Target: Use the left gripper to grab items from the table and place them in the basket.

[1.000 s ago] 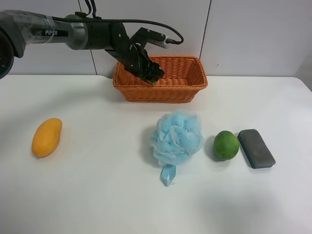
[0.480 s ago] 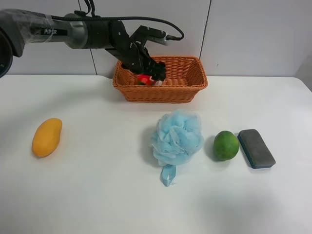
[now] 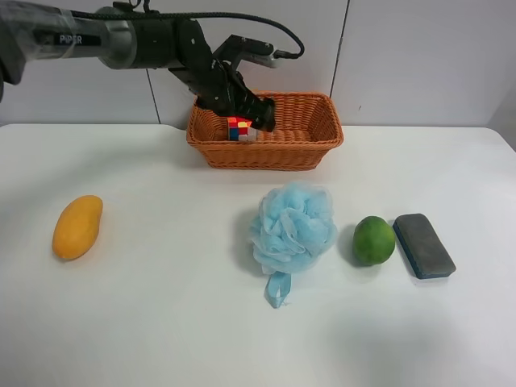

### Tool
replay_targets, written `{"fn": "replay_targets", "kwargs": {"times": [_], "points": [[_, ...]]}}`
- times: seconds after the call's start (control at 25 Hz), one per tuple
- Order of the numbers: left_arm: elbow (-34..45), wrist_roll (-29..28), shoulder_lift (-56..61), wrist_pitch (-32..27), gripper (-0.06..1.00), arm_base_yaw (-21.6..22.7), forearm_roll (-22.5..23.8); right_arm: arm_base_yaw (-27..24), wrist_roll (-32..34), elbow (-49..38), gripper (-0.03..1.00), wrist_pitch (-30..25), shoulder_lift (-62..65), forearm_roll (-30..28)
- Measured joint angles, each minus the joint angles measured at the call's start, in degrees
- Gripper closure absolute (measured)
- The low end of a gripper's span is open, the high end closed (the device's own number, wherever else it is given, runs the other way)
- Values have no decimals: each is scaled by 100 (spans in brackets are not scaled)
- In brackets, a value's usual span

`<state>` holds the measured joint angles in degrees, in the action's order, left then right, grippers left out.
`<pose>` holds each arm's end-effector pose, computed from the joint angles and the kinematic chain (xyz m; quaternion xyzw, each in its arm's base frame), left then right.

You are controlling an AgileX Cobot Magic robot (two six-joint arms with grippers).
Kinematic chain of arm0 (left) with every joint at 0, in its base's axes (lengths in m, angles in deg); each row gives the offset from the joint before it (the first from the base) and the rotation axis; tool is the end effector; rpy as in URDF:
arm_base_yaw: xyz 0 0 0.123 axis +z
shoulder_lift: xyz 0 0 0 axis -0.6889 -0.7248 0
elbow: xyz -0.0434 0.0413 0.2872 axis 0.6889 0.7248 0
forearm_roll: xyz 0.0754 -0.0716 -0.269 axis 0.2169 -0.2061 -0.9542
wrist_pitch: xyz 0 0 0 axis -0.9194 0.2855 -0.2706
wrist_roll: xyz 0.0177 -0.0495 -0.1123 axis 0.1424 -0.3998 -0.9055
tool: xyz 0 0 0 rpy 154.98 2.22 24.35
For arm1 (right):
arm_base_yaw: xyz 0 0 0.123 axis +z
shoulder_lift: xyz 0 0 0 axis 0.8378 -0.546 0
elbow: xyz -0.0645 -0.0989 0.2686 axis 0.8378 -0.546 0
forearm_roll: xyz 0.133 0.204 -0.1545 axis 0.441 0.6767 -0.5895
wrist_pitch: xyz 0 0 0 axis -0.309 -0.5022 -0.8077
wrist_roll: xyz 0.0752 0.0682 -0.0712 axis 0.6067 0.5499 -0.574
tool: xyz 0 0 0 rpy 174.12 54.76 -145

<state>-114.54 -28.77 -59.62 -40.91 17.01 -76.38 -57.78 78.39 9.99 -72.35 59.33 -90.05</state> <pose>0.5165 -0.2712 0.1618 0.2778 0.8831 -0.1106 0.3615 0.0496 -0.0025 0.2751 0.0216 0.8530 -0.0030 0.5215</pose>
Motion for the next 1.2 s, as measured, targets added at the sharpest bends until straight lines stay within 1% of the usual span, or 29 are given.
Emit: {"fn": "replay_targets", "kwargs": {"times": [0.12, 0.16, 0.36, 0.48, 0.6, 0.68, 0.84, 0.96, 1.12, 1.2], "points": [[0, -253, 468, -744, -5, 0, 338, 0, 0, 0, -3, 0, 0, 0], [0, -415, 670, -1034, -5, 0, 519, 0, 0, 0, -3, 0, 0, 0], [0, -1256, 1734, -2381, -5, 0, 1663, 0, 0, 0, -3, 0, 0, 0], [0, -1491, 2407, -3137, -5, 0, 2271, 0, 0, 0, -3, 0, 0, 0], [0, -1550, 3125, -3861, -5, 0, 2760, 0, 0, 0, -3, 0, 0, 0], [36, -1550, 3608, -3991, -5, 0, 2959, 0, 0, 0, -3, 0, 0, 0], [388, -1567, 4843, -4043, -5, 0, 3033, 0, 0, 0, -3, 0, 0, 0], [796, -1702, 5782, -4050, -5, 0, 3198, 0, 0, 0, -3, 0, 0, 0], [1666, -2069, 7059, -4056, -5, 0, 3458, 0, 0, 0, -3, 0, 0, 0], [2215, -2405, 7698, -4056, -5, 0, 3541, 0, 0, 0, -3, 0, 0, 0]]}}
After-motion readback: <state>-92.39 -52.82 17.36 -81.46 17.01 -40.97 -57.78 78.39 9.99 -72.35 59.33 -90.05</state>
